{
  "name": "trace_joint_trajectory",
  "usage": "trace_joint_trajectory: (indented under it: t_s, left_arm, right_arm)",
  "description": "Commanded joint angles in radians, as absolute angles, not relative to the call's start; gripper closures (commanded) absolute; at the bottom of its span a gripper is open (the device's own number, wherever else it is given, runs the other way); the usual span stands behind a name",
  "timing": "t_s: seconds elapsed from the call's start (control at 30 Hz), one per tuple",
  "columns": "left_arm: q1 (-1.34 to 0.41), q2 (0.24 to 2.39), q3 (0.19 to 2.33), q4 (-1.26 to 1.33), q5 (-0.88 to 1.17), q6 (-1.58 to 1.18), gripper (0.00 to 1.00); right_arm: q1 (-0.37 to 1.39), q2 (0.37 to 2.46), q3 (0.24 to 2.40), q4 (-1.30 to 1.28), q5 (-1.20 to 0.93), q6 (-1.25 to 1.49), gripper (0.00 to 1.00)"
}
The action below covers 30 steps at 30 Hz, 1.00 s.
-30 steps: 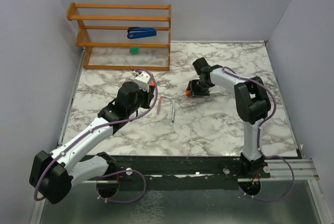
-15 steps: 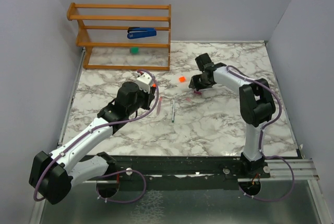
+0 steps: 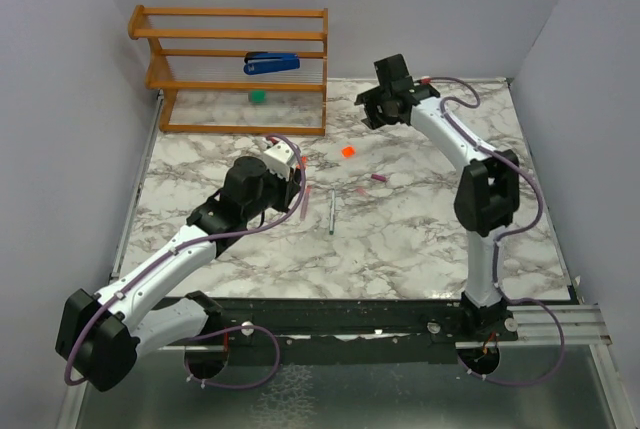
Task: Insert the pens into the pen caps
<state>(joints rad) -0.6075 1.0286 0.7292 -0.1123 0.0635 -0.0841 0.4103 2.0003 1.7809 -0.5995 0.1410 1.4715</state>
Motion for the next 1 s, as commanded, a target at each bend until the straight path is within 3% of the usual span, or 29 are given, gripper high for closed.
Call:
trace_joint_trajectory:
  t_s: [0.0,0.1,0.17,0.97]
  left_arm:
    - [-0.601,1.038,0.764,-0.101,0.080,-0.069,1.00]
    - [-0.600,1.042,0.767,-0.109,0.071,-0.063,1.00]
    - [-0.598,1.050,0.771,-0.114,0.071,-0.062,1.00]
    - [-0.577,1.067,0.778,-0.157,0.120,-0.035,1.00]
  right_arm:
    - [0.408,2.263,2.099,-0.932,0.089,1.444,0.48]
    - [0.407,2.399,2.328,-1.096,0.060,1.446,0.48]
    - [0.408,2.431,2.372,-1.116,0.044,1.449,0.48]
    - [0.412,2.565,2.342,-1.071,-0.044,1.519,0.50]
